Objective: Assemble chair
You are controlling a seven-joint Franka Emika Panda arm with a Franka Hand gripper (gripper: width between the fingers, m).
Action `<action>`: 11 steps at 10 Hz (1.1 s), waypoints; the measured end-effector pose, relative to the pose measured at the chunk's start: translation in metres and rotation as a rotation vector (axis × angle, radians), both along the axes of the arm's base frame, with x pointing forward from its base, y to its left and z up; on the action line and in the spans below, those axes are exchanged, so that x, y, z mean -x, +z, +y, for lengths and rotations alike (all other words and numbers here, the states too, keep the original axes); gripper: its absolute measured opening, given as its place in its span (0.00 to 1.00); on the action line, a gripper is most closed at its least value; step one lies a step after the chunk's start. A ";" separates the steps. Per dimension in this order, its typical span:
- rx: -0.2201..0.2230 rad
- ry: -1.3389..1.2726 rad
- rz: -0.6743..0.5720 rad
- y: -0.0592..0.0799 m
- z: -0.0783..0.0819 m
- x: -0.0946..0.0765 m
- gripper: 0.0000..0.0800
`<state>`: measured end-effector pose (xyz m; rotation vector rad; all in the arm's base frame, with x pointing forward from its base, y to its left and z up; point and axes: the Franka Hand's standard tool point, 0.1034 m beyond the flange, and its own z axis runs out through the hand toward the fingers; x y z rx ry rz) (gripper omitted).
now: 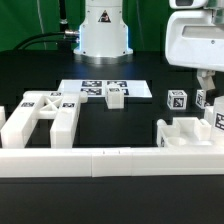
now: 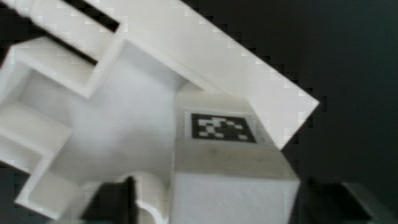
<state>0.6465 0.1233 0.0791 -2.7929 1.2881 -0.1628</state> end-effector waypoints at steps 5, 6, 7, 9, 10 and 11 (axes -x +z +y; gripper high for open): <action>0.062 0.428 -0.001 -0.002 0.002 0.001 0.81; 0.072 0.510 -0.002 -0.004 0.002 0.001 0.81; 0.086 0.622 -0.001 -0.005 0.001 0.001 0.81; 0.112 0.807 -0.001 -0.005 0.000 0.001 0.81; 0.123 0.865 0.001 -0.006 0.001 0.002 0.81; 0.129 0.910 0.001 -0.006 0.000 0.002 0.81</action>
Offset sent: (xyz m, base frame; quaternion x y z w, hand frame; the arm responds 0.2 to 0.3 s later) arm 0.0000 0.0000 0.0000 0.0000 0.0000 -0.1938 0.9810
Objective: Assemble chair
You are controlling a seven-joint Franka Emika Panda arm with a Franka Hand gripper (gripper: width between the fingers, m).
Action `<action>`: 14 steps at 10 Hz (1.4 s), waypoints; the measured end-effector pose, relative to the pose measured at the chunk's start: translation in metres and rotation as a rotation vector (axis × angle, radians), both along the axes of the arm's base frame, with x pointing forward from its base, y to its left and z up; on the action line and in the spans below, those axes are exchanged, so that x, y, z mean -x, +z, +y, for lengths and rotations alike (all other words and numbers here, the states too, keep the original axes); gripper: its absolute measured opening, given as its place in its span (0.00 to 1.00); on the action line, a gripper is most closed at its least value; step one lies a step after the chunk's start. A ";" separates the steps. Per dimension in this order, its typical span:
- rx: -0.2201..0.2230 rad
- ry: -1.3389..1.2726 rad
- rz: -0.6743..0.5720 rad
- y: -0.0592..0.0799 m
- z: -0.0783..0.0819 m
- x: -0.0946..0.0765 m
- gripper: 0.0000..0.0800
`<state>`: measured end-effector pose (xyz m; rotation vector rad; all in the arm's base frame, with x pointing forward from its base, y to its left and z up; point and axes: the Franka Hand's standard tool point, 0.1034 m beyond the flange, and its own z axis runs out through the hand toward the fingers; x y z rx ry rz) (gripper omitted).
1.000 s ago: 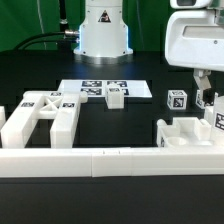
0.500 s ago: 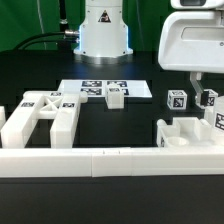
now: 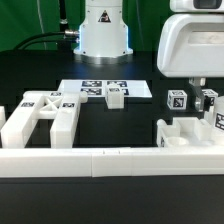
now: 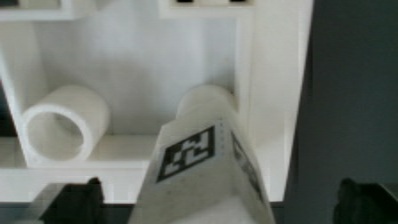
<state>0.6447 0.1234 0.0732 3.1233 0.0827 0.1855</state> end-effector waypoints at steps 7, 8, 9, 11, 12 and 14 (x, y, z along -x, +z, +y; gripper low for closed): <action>0.033 0.190 0.001 0.000 -0.004 -0.001 0.35; 0.030 0.169 0.001 0.000 -0.004 -0.001 0.35; 0.028 0.157 0.001 0.000 -0.003 -0.001 0.36; 0.003 -0.028 -0.002 0.000 -0.002 -0.001 0.36; -0.010 -0.120 -0.004 0.000 -0.001 -0.001 0.36; -0.051 -0.358 -0.020 -0.001 -0.004 -0.002 0.36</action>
Offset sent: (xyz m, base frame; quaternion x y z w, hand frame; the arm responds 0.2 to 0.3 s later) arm 0.0019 -0.0010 0.0028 -0.0063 0.0009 -0.1387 0.9903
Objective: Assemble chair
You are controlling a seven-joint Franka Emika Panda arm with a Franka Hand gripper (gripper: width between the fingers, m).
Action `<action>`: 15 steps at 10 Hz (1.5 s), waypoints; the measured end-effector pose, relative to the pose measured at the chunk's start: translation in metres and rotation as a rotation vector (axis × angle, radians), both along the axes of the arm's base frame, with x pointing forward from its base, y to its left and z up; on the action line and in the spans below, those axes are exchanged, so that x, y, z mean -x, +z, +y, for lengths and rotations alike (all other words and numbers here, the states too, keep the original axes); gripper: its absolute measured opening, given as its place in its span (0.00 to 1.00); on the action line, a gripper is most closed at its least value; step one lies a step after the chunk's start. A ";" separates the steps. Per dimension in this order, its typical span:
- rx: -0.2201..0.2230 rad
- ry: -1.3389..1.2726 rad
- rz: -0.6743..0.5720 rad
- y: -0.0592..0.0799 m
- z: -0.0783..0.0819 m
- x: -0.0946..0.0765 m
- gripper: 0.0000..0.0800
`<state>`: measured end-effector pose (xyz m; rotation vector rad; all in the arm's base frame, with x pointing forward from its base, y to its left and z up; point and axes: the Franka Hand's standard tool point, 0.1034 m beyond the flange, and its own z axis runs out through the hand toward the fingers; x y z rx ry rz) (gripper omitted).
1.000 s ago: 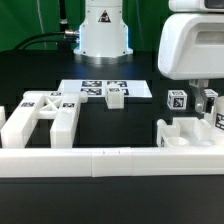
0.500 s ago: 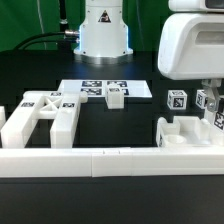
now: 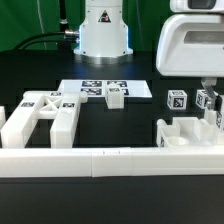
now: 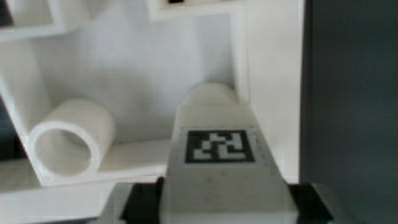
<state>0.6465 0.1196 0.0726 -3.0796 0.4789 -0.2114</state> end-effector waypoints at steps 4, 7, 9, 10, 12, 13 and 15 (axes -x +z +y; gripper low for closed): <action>-0.081 -0.437 -0.011 0.000 0.000 0.000 0.36; -0.104 -0.674 0.016 0.000 0.001 0.000 0.36; -0.099 -0.634 0.016 0.000 0.001 0.000 0.36; -0.098 -0.629 0.016 0.000 0.001 0.000 0.59; -0.074 -0.422 0.008 0.001 0.003 -0.001 0.73; -0.074 -0.342 -0.035 0.004 0.003 -0.006 0.80; -0.050 -0.202 -0.029 0.002 0.002 -0.004 0.81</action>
Offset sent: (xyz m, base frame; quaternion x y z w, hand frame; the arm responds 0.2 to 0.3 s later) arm -0.0016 -0.0054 -0.0097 -0.0357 -0.0114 0.2728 0.9613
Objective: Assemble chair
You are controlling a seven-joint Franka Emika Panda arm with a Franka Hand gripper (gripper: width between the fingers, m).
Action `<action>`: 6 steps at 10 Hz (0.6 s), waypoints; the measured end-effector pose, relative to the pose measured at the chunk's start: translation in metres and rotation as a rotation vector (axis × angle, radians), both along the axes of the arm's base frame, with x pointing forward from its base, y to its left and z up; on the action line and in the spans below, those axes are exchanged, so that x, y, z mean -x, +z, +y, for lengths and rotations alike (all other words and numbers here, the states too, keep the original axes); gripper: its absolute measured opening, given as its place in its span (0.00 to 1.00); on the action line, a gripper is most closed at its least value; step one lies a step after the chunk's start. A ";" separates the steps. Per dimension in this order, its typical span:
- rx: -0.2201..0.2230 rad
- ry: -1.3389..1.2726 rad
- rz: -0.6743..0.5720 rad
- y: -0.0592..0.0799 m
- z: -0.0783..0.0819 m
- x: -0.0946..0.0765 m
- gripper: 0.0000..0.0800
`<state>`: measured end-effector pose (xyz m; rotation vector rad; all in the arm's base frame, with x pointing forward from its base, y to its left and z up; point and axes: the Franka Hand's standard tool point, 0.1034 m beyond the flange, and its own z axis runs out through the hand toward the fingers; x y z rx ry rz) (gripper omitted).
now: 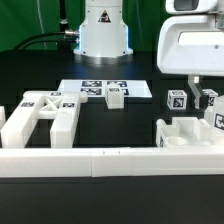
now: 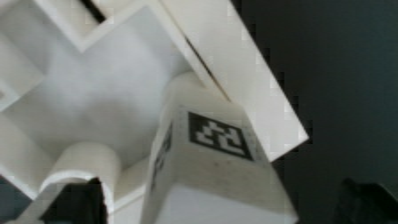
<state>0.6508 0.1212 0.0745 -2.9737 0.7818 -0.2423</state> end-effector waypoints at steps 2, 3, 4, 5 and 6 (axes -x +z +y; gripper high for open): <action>0.042 0.202 0.002 -0.001 0.000 0.001 0.81; 0.059 0.306 0.000 0.000 0.001 0.000 0.81; 0.074 0.392 -0.003 0.001 0.001 -0.001 0.81; 0.084 0.456 -0.005 0.001 0.001 -0.001 0.81; 0.107 0.556 -0.005 0.001 0.002 -0.001 0.81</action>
Offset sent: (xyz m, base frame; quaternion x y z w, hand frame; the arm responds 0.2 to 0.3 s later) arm 0.0013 0.0094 0.0056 0.0045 -0.0218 -0.2699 0.9626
